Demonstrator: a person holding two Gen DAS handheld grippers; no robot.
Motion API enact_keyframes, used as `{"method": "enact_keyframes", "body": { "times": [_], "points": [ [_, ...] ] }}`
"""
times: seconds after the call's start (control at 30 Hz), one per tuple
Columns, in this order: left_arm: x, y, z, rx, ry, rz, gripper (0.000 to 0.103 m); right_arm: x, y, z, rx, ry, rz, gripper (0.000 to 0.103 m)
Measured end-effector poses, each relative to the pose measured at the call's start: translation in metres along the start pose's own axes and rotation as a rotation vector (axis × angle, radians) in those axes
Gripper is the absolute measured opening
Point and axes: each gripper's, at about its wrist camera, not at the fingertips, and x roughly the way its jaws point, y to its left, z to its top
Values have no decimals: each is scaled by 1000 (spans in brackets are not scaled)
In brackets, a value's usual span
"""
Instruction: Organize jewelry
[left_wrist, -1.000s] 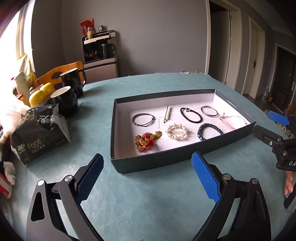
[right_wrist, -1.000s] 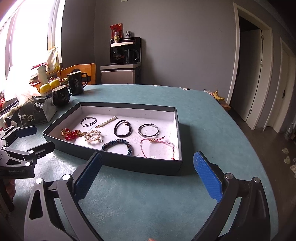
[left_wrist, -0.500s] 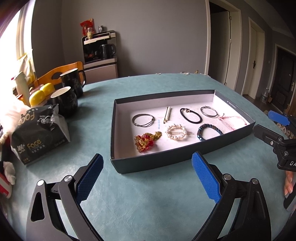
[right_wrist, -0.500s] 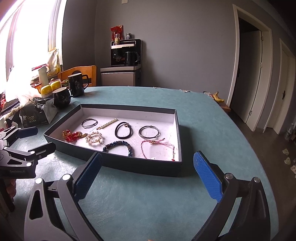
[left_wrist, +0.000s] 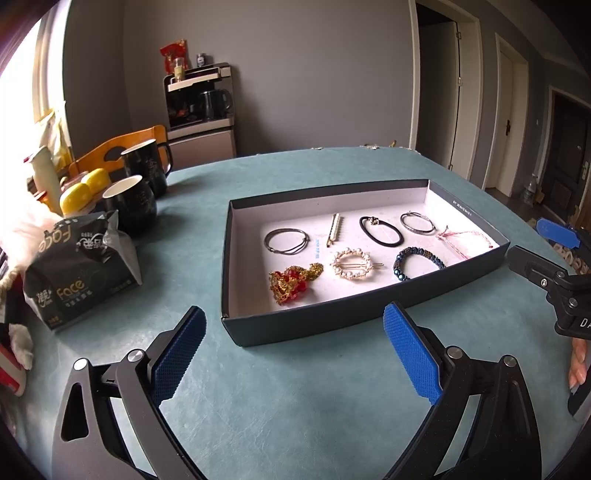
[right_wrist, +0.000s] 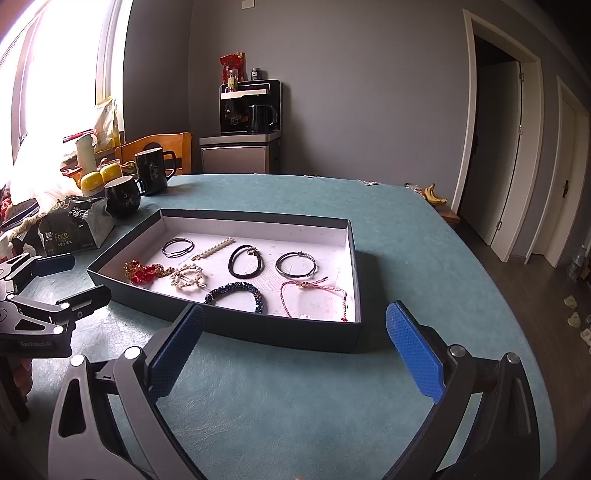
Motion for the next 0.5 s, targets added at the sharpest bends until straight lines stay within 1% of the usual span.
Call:
{"method": "enact_keyframes", "body": {
  "times": [0.5],
  "points": [
    [0, 0, 0, 0, 1, -1, 99, 0, 0, 0, 0, 6, 1, 98]
  ]
}}
